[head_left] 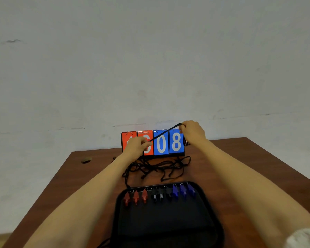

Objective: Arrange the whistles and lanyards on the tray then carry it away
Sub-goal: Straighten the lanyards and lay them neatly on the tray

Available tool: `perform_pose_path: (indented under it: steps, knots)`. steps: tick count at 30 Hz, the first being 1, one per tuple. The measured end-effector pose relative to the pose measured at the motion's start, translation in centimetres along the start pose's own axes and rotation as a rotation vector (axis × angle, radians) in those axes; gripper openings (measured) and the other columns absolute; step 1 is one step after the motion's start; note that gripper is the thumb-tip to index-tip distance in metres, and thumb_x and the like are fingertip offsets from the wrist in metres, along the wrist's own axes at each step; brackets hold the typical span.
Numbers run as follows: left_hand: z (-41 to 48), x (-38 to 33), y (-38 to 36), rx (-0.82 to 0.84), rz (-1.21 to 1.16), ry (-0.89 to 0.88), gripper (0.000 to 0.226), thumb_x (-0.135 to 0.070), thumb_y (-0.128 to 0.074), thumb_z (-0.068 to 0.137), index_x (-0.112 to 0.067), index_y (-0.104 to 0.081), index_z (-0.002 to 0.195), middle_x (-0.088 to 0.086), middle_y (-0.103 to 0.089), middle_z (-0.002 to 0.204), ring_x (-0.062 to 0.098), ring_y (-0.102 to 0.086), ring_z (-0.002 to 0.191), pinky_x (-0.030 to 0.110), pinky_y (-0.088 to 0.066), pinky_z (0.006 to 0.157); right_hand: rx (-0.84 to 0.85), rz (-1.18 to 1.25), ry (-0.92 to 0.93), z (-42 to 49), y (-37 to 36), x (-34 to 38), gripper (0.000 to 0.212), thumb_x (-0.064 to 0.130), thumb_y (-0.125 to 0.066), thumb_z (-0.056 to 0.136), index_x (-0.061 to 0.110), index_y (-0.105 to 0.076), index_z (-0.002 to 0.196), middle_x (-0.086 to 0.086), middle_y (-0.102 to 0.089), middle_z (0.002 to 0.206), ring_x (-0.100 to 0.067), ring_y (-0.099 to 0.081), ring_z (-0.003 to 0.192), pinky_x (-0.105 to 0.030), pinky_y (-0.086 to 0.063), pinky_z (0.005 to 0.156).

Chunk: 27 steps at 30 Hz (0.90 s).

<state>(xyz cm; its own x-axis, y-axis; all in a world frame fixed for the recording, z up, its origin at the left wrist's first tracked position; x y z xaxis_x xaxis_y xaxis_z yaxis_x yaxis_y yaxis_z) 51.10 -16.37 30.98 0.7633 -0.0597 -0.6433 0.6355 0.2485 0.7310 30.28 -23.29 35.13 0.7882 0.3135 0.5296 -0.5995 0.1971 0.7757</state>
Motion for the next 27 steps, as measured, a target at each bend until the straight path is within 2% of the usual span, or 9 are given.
perform_pose_path:
  steps: [8,10,13,15,17,19,21,24,27]
  knots:
    - [0.5,1.1,-0.2,-0.069,0.153,-0.078,0.027,-0.017,-0.044,0.099,-0.003,-0.066,0.105,0.012,-0.064,0.097,0.016,-0.052,0.075,0.023,-0.042,0.066,0.052,-0.055,-0.092,-0.1,-1.2,-3.2,0.029,0.018,-0.038,0.097,0.006,-0.058,0.081,-0.013,-0.068,0.094,-0.028,-0.06,0.079,-0.032,-0.043,0.064]
    - [0.7,1.4,-0.4,-0.117,0.142,-0.042,0.028,-0.018,-0.044,0.099,-0.003,-0.067,0.101,0.008,-0.066,0.092,0.019,-0.055,0.077,0.027,-0.044,0.069,0.059,-0.09,-0.1,0.0,-1.8,-3.6,0.029,0.02,-0.038,0.098,0.006,-0.058,0.084,-0.013,-0.068,0.094,-0.028,-0.06,0.079,-0.032,-0.043,0.065]
    - [0.7,3.0,0.0,-0.236,0.086,0.122,0.031,-0.016,-0.041,0.097,-0.005,-0.057,0.073,0.003,-0.053,0.065,0.016,-0.047,0.057,0.024,-0.036,0.053,0.044,-0.12,-0.143,0.1,-1.7,-5.0,0.029,0.021,-0.04,0.098,0.004,-0.061,0.089,-0.011,-0.065,0.088,-0.027,-0.055,0.073,-0.03,-0.039,0.062]
    - [0.7,4.5,0.4,-0.284,0.071,0.213,0.03,-0.012,-0.039,0.095,-0.004,-0.05,0.068,0.006,-0.049,0.063,0.019,-0.042,0.056,0.027,-0.036,0.051,0.062,-0.13,-0.176,-0.2,-1.5,-6.2,0.027,0.021,-0.042,0.098,0.005,-0.062,0.088,-0.008,-0.059,0.081,-0.027,-0.053,0.07,-0.028,-0.037,0.058]
    - [1.1,5.8,-0.1,-0.171,0.13,0.288,0.023,-0.013,-0.043,0.095,0.001,-0.057,0.106,0.019,-0.06,0.101,0.03,-0.054,0.081,0.038,-0.047,0.074,0.098,-0.133,-0.173,-0.6,-1.8,-6.9,0.027,0.02,-0.043,0.097,0.007,-0.058,0.08,-0.007,-0.056,0.074,-0.027,-0.052,0.067,-0.027,-0.033,0.051]
    - [0.7,6.7,-1.5,0.03,0.173,0.397,0.067,-0.018,-0.054,0.094,-0.003,-0.017,0.147,0.026,-0.025,0.147,0.039,-0.05,0.117,0.043,-0.043,0.097,0.133,-0.135,-0.132,-1.1,-2.5,-6.8,0.03,0.019,-0.042,0.097,0.009,-0.053,0.07,-0.003,-0.052,0.066,-0.027,-0.051,0.067,-0.026,-0.03,0.047]
    - [0.3,6.0,-2.8,0.133,0.179,0.359,0.084,-0.019,-0.06,0.091,-0.009,0.0,0.15,0.022,-0.003,0.154,0.038,-0.043,0.128,0.041,-0.04,0.104,0.18,-0.128,-0.072,-1.6,-3.5,-6.0,0.033,0.021,-0.042,0.097,0.01,-0.051,0.067,-0.003,-0.052,0.067,-0.026,-0.05,0.067,-0.026,-0.03,0.047]
    - [0.0,2.6,-5.0,0.209,0.105,0.131,0.066,-0.031,-0.057,0.092,-0.01,-0.025,0.147,0.01,-0.031,0.151,0.027,-0.041,0.132,0.038,-0.037,0.11,0.218,-0.169,0.028,-2.1,-4.2,-3.9,0.03,0.024,-0.042,0.099,0.006,-0.062,0.087,-0.008,-0.058,0.081,-0.025,-0.05,0.069,-0.029,-0.036,0.056]
    - [-0.8,-1.4,-6.1,0.228,-0.012,0.018,0.061,-0.038,-0.051,0.095,-0.01,-0.032,0.145,0.006,-0.043,0.145,0.022,-0.042,0.132,0.032,-0.034,0.107,0.227,-0.263,0.144,-2.6,-4.7,-1.8,0.03,0.025,-0.04,0.1,0.006,-0.064,0.102,-0.011,-0.062,0.095,-0.025,-0.05,0.075,-0.03,-0.038,0.062]
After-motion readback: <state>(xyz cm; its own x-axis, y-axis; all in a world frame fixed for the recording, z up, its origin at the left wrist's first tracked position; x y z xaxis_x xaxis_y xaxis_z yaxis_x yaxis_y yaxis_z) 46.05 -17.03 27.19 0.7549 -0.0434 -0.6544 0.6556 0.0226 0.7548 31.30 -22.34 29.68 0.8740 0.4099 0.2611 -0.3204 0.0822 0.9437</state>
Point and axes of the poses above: each hand's wrist, its own z-axis towards the middle knuckle, its own y-axis out of the back of the hand, x = y × z, the point moved 5 cm from there along z, towards the middle knuckle
